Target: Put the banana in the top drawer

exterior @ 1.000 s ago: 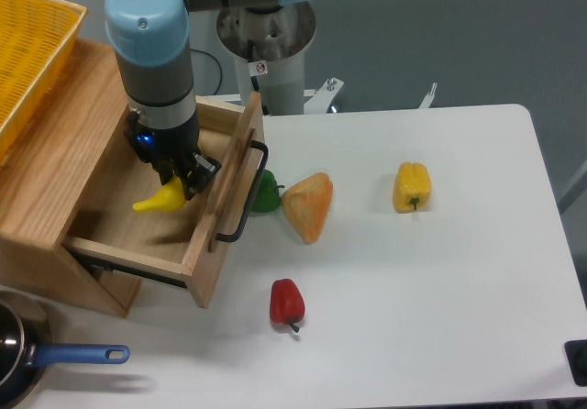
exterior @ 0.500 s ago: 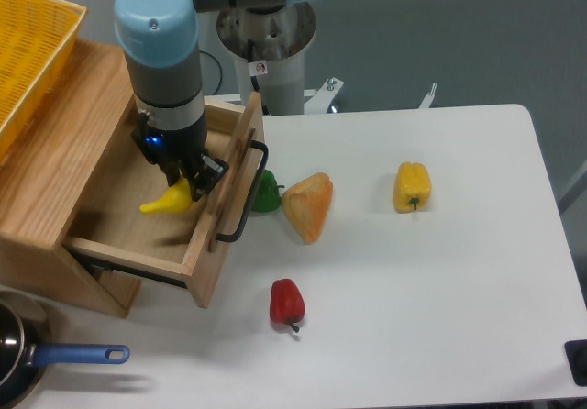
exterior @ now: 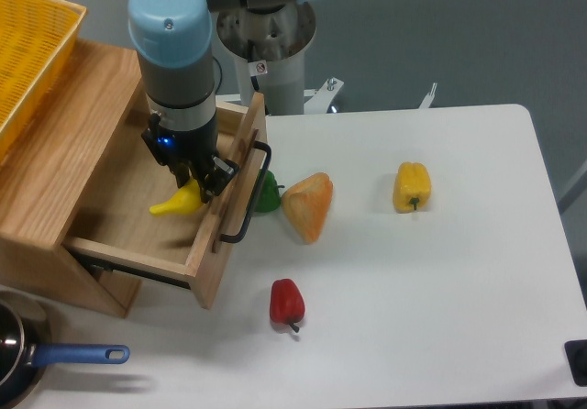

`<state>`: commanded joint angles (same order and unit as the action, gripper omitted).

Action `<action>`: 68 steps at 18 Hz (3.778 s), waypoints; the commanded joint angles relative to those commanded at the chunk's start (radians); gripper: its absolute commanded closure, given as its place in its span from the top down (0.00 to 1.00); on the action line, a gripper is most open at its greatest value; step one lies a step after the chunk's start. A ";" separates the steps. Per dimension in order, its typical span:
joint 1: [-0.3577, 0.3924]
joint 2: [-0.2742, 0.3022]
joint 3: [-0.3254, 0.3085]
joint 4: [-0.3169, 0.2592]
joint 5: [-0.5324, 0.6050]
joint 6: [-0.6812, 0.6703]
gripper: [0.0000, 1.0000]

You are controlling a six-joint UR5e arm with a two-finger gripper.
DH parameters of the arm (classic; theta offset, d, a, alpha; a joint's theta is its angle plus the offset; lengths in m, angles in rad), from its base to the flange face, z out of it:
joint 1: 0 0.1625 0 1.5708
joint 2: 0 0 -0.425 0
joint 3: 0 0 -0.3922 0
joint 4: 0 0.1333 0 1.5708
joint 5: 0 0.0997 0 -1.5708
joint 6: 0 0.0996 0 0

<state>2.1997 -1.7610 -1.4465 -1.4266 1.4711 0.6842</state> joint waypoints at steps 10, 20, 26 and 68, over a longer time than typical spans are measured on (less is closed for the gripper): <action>-0.008 -0.005 -0.009 0.000 -0.002 -0.006 0.44; -0.011 0.000 -0.009 0.000 -0.005 -0.002 0.57; -0.011 0.009 -0.008 -0.002 -0.006 0.000 0.58; 0.403 0.107 -0.086 -0.078 0.011 0.621 1.00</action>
<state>2.6032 -1.6536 -1.5324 -1.5049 1.4818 1.3054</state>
